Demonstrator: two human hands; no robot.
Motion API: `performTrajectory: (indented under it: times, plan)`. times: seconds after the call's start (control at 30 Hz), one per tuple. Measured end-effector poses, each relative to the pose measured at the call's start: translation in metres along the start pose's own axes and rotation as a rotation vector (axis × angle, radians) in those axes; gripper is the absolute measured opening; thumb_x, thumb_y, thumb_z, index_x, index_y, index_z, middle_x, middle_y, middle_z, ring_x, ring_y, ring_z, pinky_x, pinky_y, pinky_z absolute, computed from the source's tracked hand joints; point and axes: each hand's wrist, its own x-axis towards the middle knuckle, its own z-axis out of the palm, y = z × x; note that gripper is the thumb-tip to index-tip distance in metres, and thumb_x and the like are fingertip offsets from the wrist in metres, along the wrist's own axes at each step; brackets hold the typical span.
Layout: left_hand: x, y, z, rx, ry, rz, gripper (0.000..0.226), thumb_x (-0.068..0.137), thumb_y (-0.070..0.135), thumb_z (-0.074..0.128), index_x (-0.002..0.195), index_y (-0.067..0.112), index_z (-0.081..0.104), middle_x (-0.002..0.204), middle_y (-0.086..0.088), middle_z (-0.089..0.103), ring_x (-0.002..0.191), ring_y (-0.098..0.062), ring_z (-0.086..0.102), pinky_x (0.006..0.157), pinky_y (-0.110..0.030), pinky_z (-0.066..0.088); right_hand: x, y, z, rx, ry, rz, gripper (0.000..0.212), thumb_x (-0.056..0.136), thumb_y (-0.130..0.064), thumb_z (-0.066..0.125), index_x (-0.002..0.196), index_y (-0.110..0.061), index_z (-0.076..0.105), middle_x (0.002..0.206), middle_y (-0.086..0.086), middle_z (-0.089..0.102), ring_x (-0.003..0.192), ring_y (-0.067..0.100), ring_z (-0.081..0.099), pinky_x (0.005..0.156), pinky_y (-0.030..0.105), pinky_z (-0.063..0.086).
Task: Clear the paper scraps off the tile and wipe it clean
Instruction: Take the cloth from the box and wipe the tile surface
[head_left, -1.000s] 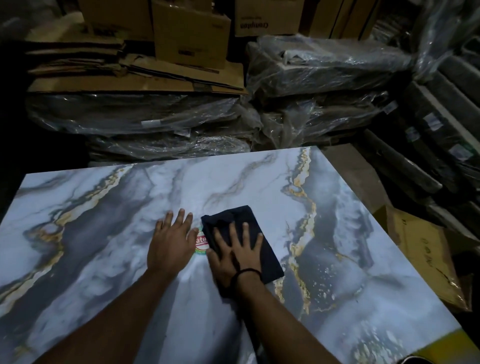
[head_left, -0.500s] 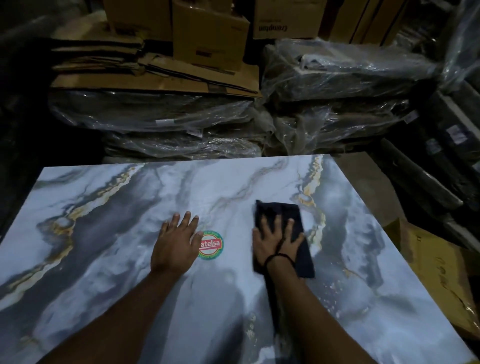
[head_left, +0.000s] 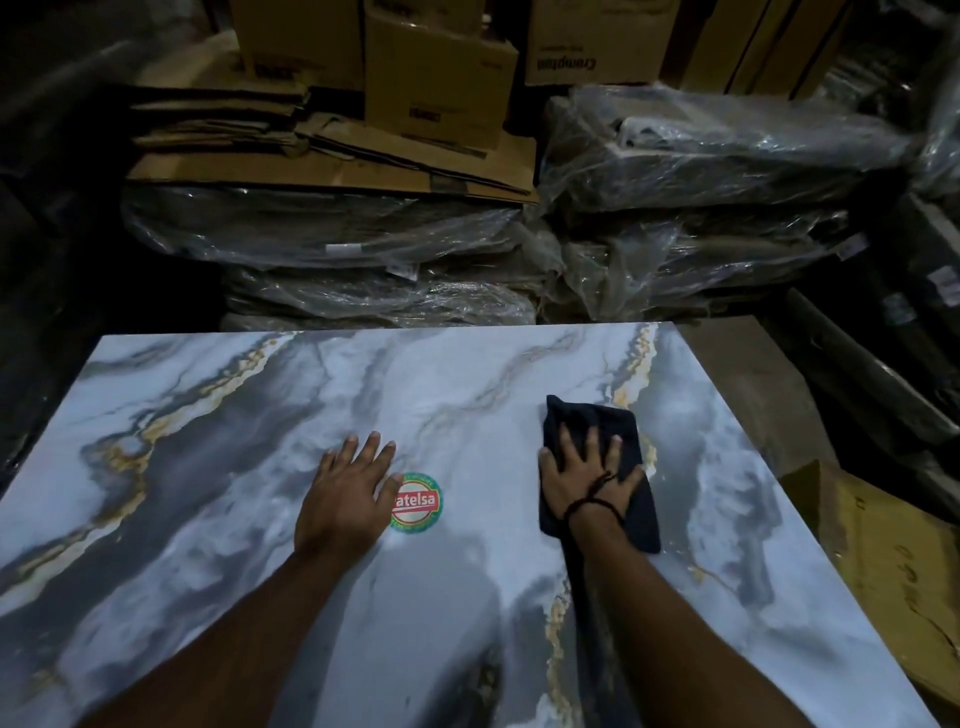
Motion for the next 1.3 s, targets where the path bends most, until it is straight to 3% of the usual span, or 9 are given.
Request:
performTrajectory:
  times: [0.27, 0.37, 0.47, 0.6, 0.7, 0.87, 0.97, 1.2, 1.3]
  plan:
    - [0.0, 0.002, -0.001, -0.01, 0.023, -0.011, 0.067, 0.084, 0.054, 0.022, 0.134, 0.023, 0.054, 0.145, -0.002, 0.045, 0.138, -0.026, 0.036, 0.113, -0.04, 0.02, -0.035, -0.088, 0.025, -0.071, 0.022, -0.357, 0.059, 0.095, -0.062, 0.019, 0.15, -0.045, 0.007, 0.163, -0.001, -0.004, 0.147, 0.032, -0.013, 0.109, 0.066, -0.015]
    - [0.004, 0.005, -0.007, 0.021, 0.096, 0.022, 0.058, 0.082, 0.049, 0.033, 0.118, 0.02, 0.067, 0.13, -0.005, 0.061, 0.123, -0.032, 0.053, 0.102, -0.044, 0.038, -0.041, -0.094, 0.026, -0.097, 0.005, -0.378, 0.058, 0.095, -0.062, 0.017, 0.15, -0.045, 0.004, 0.163, 0.0, -0.006, 0.147, 0.031, -0.016, 0.11, 0.065, -0.016]
    - [0.023, 0.001, -0.02, 0.017, 0.154, 0.037, 0.053, 0.08, 0.047, 0.037, 0.109, 0.019, 0.07, 0.117, -0.003, 0.068, 0.108, -0.031, 0.06, 0.093, -0.044, 0.042, -0.039, -0.093, 0.025, -0.094, -0.008, -0.364, 0.058, 0.095, -0.061, 0.015, 0.149, -0.045, 0.002, 0.162, -0.001, -0.008, 0.147, 0.031, -0.017, 0.11, 0.065, -0.015]
    - [0.067, -0.024, -0.024, 0.174, -0.009, 0.098, 0.058, 0.086, 0.052, 0.033, 0.133, 0.024, 0.052, 0.142, -0.001, 0.05, 0.134, -0.029, 0.039, 0.107, -0.05, 0.027, -0.035, -0.089, 0.022, -0.069, -0.021, -0.394, 0.057, 0.095, -0.061, 0.018, 0.149, -0.047, 0.008, 0.163, -0.003, -0.006, 0.148, 0.029, -0.014, 0.112, 0.063, -0.014]
    - [0.079, -0.039, -0.019, 0.189, -0.084, 0.12, 0.07, 0.083, 0.06, 0.019, 0.141, 0.027, 0.043, 0.15, 0.001, 0.039, 0.141, -0.026, 0.029, 0.112, -0.05, 0.018, -0.018, -0.061, 0.017, -0.053, 0.029, -0.304, 0.056, 0.094, -0.062, 0.022, 0.148, -0.049, 0.011, 0.163, -0.006, -0.002, 0.149, 0.025, -0.009, 0.114, 0.061, -0.008]
    - [0.078, -0.046, -0.014, 0.151, -0.042, 0.151, 0.07, 0.084, 0.062, 0.018, 0.138, 0.028, 0.047, 0.148, 0.002, 0.041, 0.139, -0.026, 0.032, 0.112, -0.048, 0.021, 0.031, -0.001, -0.007, 0.022, 0.034, 0.082, 0.056, 0.094, -0.062, 0.022, 0.148, -0.05, 0.01, 0.163, -0.008, -0.004, 0.149, 0.025, -0.008, 0.114, 0.062, -0.005]
    - [0.079, -0.047, -0.013, 0.14, -0.064, 0.142, 0.071, 0.084, 0.063, 0.015, 0.141, 0.031, 0.041, 0.151, 0.005, 0.036, 0.142, -0.023, 0.026, 0.114, -0.047, 0.016, 0.038, -0.018, -0.007, 0.04, 0.036, 0.123, 0.057, 0.094, -0.061, 0.02, 0.148, -0.05, 0.007, 0.163, -0.006, -0.005, 0.148, 0.029, -0.01, 0.112, 0.065, -0.007]
    - [0.077, -0.045, -0.014, 0.1, -0.059, 0.124, 0.076, 0.081, 0.065, 0.008, 0.145, 0.032, 0.033, 0.155, 0.007, 0.028, 0.145, -0.019, 0.017, 0.116, -0.044, 0.009, -0.013, -0.131, 0.026, -0.105, 0.025, -0.418, 0.058, 0.093, -0.063, 0.021, 0.148, -0.048, 0.007, 0.163, -0.003, -0.003, 0.148, 0.03, -0.01, 0.111, 0.064, -0.013]
    - [0.076, -0.044, -0.016, 0.086, -0.065, 0.125, 0.079, 0.079, 0.066, 0.004, 0.147, 0.033, 0.029, 0.156, 0.008, 0.023, 0.146, -0.017, 0.012, 0.117, -0.041, 0.005, -0.003, -0.119, 0.022, -0.133, 0.031, -0.452, 0.058, 0.093, -0.064, 0.022, 0.147, -0.051, 0.008, 0.163, -0.005, 0.001, 0.149, 0.027, -0.007, 0.114, 0.062, -0.008]
